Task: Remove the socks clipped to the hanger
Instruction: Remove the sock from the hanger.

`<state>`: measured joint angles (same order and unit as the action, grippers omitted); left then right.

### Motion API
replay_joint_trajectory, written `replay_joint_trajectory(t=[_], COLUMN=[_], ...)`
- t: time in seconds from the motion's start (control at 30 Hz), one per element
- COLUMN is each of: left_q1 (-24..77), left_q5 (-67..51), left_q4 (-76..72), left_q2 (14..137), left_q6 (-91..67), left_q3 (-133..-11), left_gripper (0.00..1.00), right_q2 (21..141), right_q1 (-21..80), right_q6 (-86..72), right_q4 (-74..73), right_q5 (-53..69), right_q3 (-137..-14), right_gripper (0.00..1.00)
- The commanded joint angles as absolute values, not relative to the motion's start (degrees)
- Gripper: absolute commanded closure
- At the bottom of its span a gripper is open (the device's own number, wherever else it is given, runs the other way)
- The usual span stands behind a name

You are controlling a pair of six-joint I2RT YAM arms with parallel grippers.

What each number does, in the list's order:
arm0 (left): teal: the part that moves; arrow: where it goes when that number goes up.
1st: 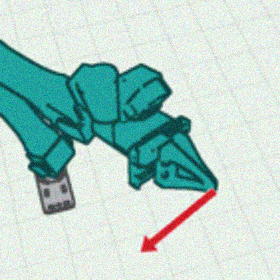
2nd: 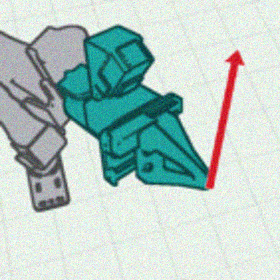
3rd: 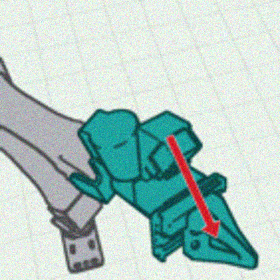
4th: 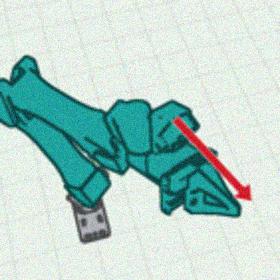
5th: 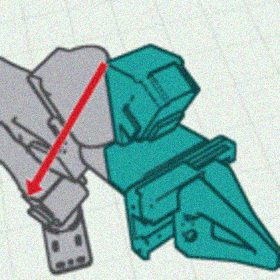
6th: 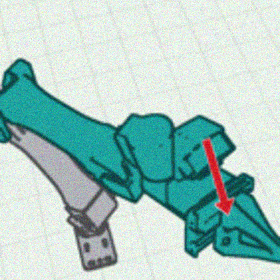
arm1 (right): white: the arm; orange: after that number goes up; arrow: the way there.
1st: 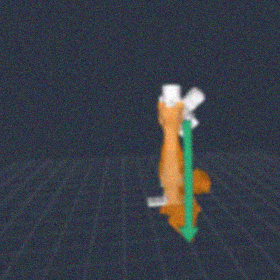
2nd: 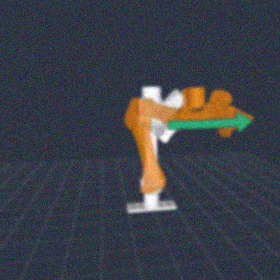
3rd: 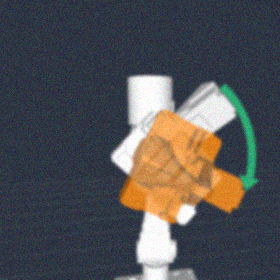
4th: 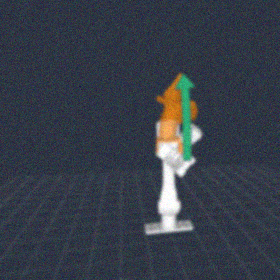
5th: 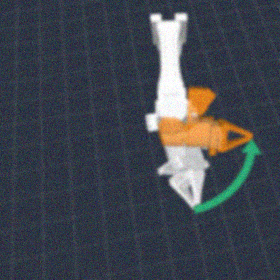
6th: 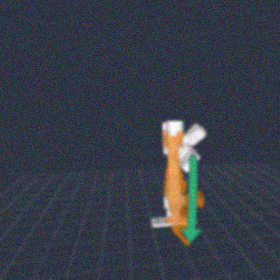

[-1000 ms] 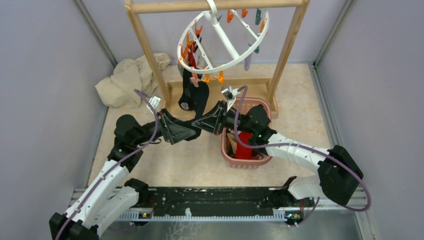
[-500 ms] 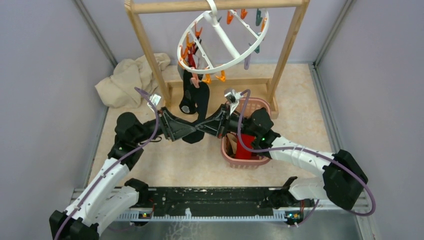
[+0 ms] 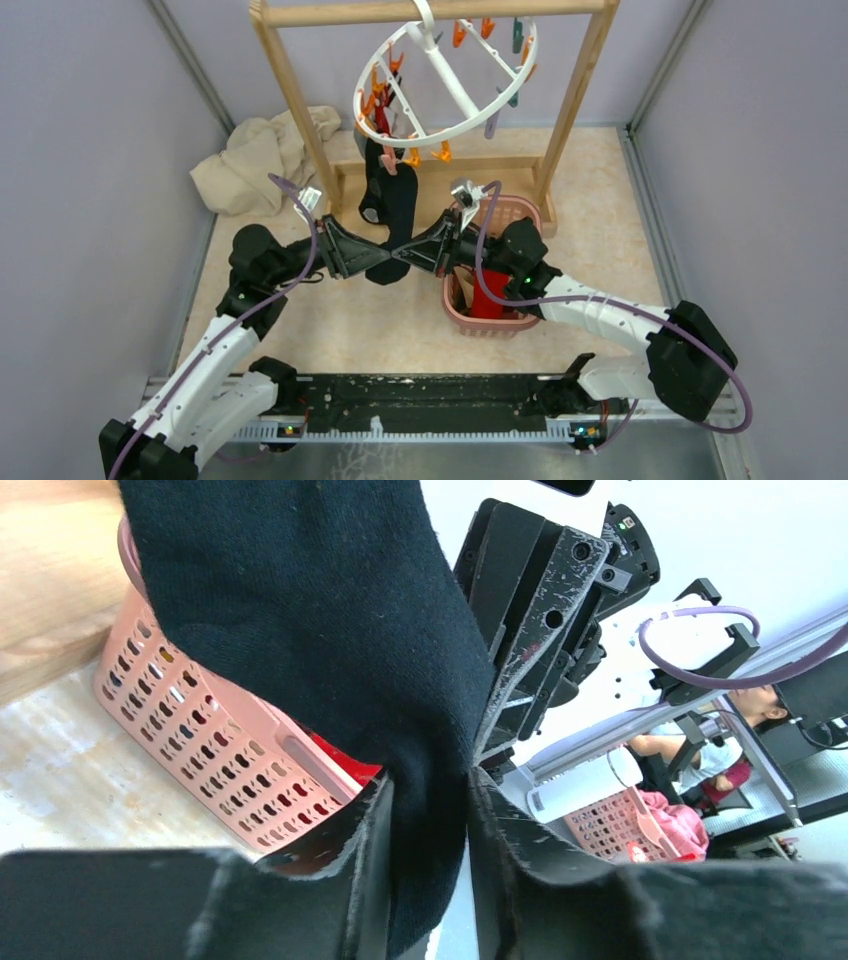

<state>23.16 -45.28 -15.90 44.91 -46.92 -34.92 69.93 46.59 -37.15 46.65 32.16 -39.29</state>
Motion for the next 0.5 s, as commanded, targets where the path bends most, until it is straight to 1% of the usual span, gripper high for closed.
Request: replay_joint_trajectory(t=[0.0, 0.03, 0.07, 0.2, 0.23, 0.33, 0.37, 0.4, 0.47], left_q1=[23.5, 23.5, 23.5, 23.5, 23.5, 23.5, 23.5, 23.5, 23.6], left_q5=[-46.4, -46.3, -46.3, -45.8, -45.5, -43.8, -43.2, -42.7, -41.5], left_q4=[-17.8, -17.7, -17.5, -15.8, -14.8, -11.4, -10.4, -9.2, -7.1], left_q2=[43.9, 43.8, 43.7, 43.3, 43.1, 42.8, 42.8, 42.9, 43.0], left_q6=[-46.9, -46.9, -46.8, -45.9, -45.4, -43.4, -42.7, -42.1, -40.9], left_q3=[-34.9, -34.9, -35.0, -35.8, -36.1, -37.2, -37.6, -38.1, -38.8], left_gripper=[0.7, 0.74, 0.76, 0.81, 0.82, 0.83, 0.84, 0.85, 0.86], right_q2=[68.8, 68.9, 69.0, 69.3, 69.3, 68.5, 68.0, 67.5, 66.2], right_q1=[46.1, 46.1, 46.1, 46.1, 46.2, 46.1, 46.1, 46.1, 46.1], right_q6=[-36.4, -36.5, -36.4, -36.1, -35.8, -34.2, -33.3, -32.2, -30.0], right_q4=[49.1, 49.1, 49.0, 47.8, 47.1, 43.0, 39.1, 36.4, 30.4], right_q5=[31.6, 31.6, 31.6, 31.3, 31.0, 29.3, 27.5, 26.7, 23.8], right_q3=[-40.7, -40.7, -40.6, -40.4, -40.5, -40.8, -41.4, -41.7, -42.6], right_gripper=[1.0, 1.0, 1.0, 0.99, 0.94, 0.66, 0.56, 0.49, 0.41])
